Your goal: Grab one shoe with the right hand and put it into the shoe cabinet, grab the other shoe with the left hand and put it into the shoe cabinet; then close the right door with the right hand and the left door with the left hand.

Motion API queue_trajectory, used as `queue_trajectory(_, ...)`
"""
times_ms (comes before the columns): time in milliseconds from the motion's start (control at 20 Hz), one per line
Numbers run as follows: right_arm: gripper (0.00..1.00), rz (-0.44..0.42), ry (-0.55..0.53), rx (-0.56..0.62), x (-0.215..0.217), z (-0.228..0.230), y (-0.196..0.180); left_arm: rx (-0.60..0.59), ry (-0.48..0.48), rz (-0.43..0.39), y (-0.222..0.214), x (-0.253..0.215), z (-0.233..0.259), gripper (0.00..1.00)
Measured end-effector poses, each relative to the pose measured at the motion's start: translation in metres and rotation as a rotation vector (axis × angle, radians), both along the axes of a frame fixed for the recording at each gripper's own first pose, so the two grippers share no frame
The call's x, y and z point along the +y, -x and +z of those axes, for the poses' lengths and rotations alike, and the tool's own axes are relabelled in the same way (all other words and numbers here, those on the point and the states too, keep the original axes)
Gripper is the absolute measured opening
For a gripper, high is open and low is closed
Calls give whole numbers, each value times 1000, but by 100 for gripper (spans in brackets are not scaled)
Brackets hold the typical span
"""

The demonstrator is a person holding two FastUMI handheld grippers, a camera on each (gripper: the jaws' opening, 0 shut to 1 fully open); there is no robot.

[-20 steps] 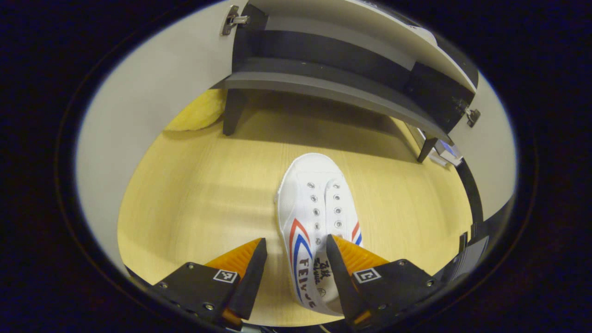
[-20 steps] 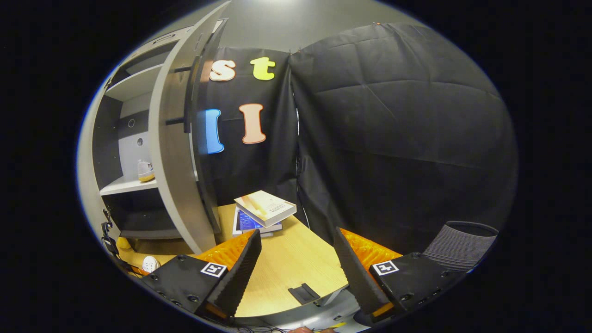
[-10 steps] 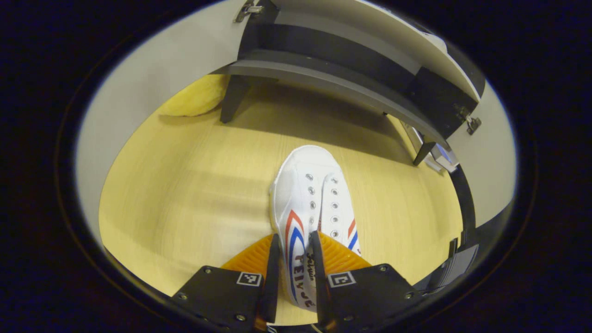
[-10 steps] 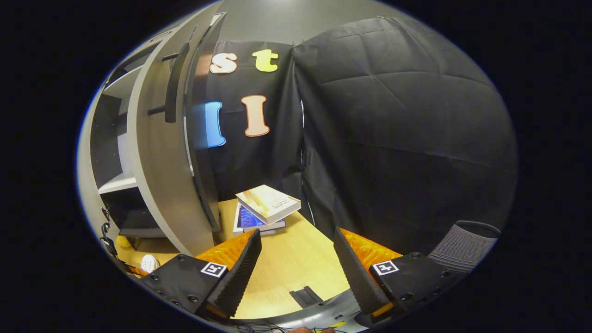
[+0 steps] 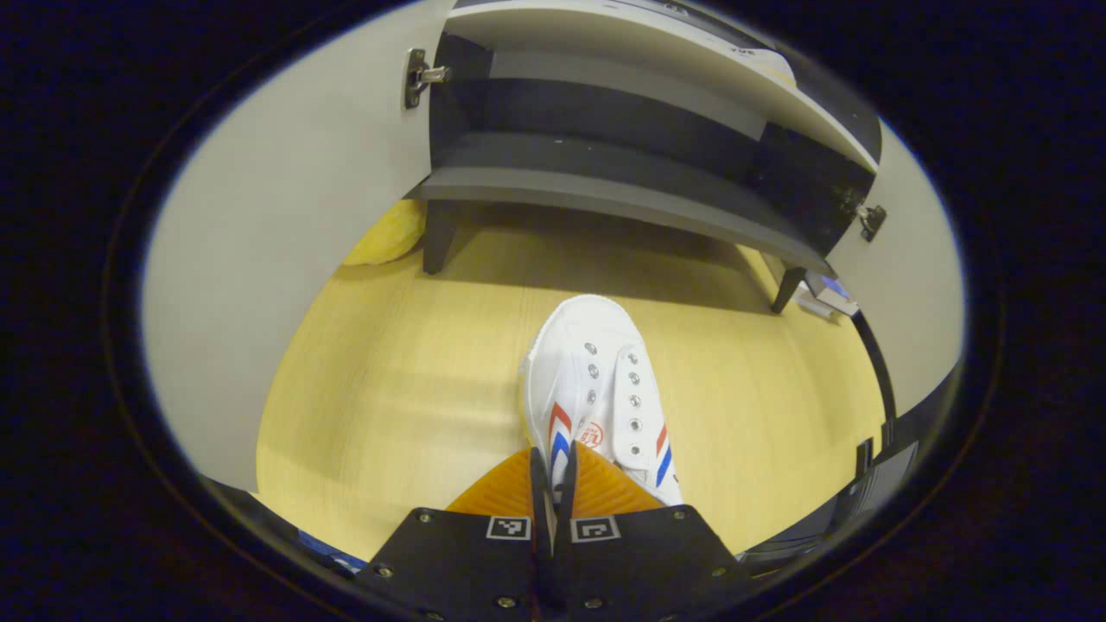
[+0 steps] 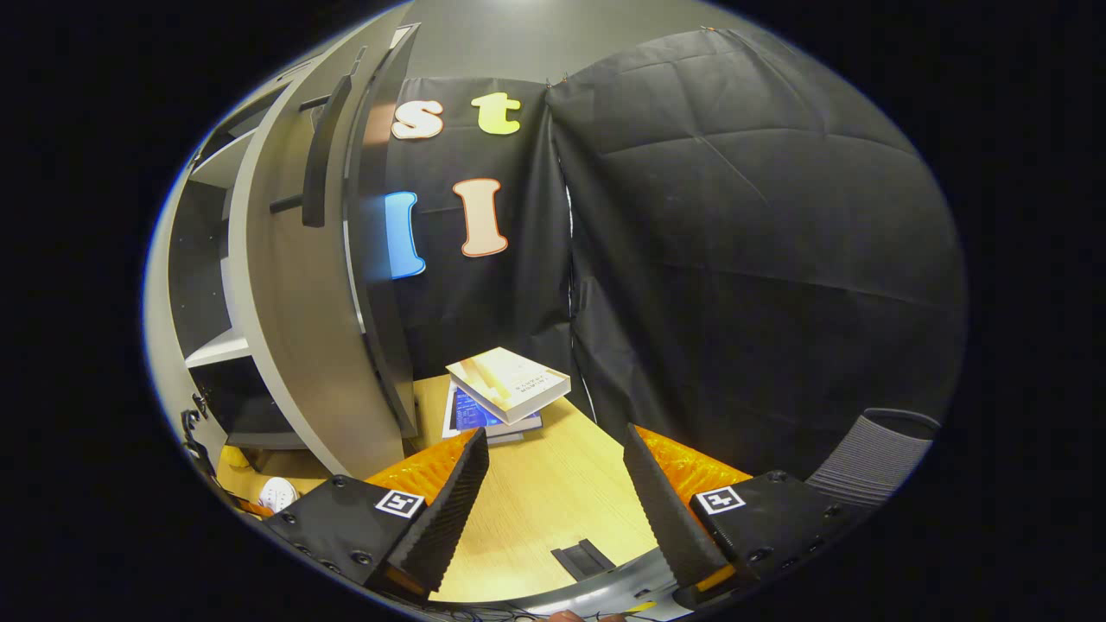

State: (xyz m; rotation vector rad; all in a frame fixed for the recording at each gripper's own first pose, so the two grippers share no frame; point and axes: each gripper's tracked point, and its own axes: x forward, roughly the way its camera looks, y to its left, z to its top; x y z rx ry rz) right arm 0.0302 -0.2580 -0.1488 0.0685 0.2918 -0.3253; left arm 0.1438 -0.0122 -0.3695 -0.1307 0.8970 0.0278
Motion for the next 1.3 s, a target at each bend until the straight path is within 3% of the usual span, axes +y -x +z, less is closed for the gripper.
queue_trajectory(200, 98, -2, 3, -5, -4, 2, -19, -123, 2, -55, -1, 15, 59, 2)
queue_trajectory(400, 98, -13, -4, -13, -9, 5, -24, -248, 26, -60, 9, 31, 95, 2)
queue_trajectory(550, 98, -20, 0, -27, -14, 7, -30, -329, 4, -84, 8, 26, 84, 2)
queue_trajectory(850, 98, -41, -12, -42, -20, 9, -31, -473, 48, -53, 4, 23, 74, 1)
queue_trajectory(1300, 98, -118, -14, -38, -45, 5, -3, -610, 31, 13, 3, 25, 81, 0)
